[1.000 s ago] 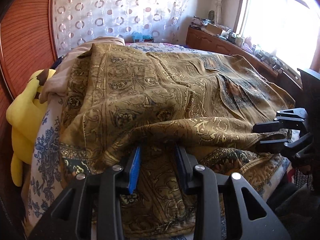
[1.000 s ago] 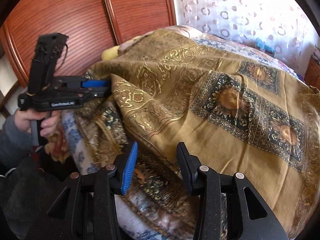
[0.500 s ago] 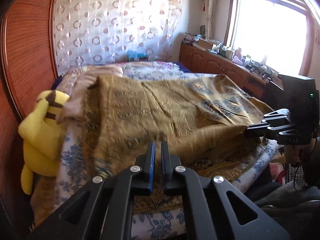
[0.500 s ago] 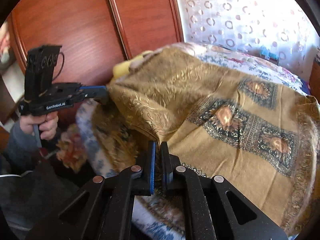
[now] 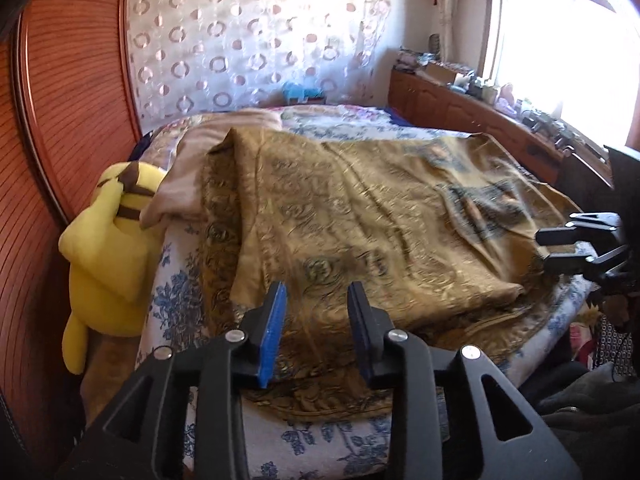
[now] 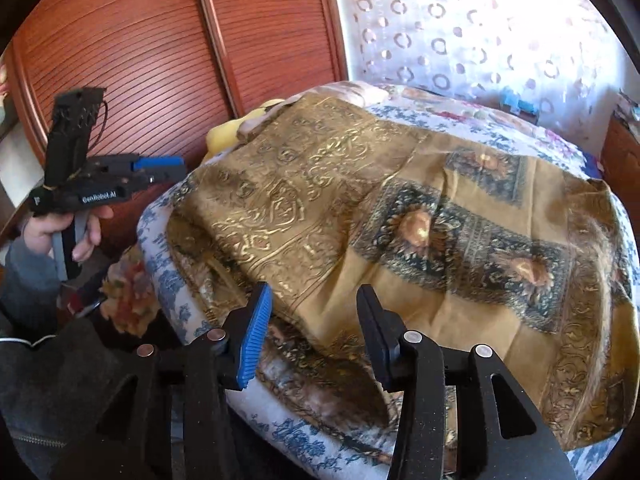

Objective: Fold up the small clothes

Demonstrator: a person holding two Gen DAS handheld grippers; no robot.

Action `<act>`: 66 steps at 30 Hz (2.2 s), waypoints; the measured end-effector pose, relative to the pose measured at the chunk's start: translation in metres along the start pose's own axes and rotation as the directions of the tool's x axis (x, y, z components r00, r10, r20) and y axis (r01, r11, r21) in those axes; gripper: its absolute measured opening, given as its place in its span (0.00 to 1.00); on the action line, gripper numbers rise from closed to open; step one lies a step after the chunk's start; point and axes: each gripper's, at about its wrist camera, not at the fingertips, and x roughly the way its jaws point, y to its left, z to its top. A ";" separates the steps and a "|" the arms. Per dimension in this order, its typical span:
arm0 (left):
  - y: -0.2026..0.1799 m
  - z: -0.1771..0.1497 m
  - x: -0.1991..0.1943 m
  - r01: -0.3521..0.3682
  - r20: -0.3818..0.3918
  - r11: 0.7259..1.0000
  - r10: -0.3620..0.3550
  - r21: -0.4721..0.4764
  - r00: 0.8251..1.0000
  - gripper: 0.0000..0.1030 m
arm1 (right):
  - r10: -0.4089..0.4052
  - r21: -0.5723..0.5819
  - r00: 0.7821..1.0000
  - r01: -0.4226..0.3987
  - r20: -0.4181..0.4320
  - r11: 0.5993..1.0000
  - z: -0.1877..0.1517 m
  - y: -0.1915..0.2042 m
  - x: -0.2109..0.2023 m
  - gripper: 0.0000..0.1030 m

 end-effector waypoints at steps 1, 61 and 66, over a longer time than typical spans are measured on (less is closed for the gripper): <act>0.001 -0.001 0.002 -0.008 -0.004 1.000 0.008 -0.002 1.000 0.31 | -0.011 0.000 1.000 0.011 0.002 1.000 0.000 -0.001 0.001 0.46; 0.061 -0.031 0.038 -0.133 -0.049 0.980 0.127 -0.151 0.991 0.42 | -0.290 0.057 0.956 0.292 -0.037 0.955 -0.021 -0.032 0.045 0.82; 0.057 -0.031 0.039 -0.111 -0.050 0.980 0.104 -0.164 0.993 0.42 | -0.290 0.057 0.956 0.292 -0.037 0.955 -0.021 -0.033 0.045 0.82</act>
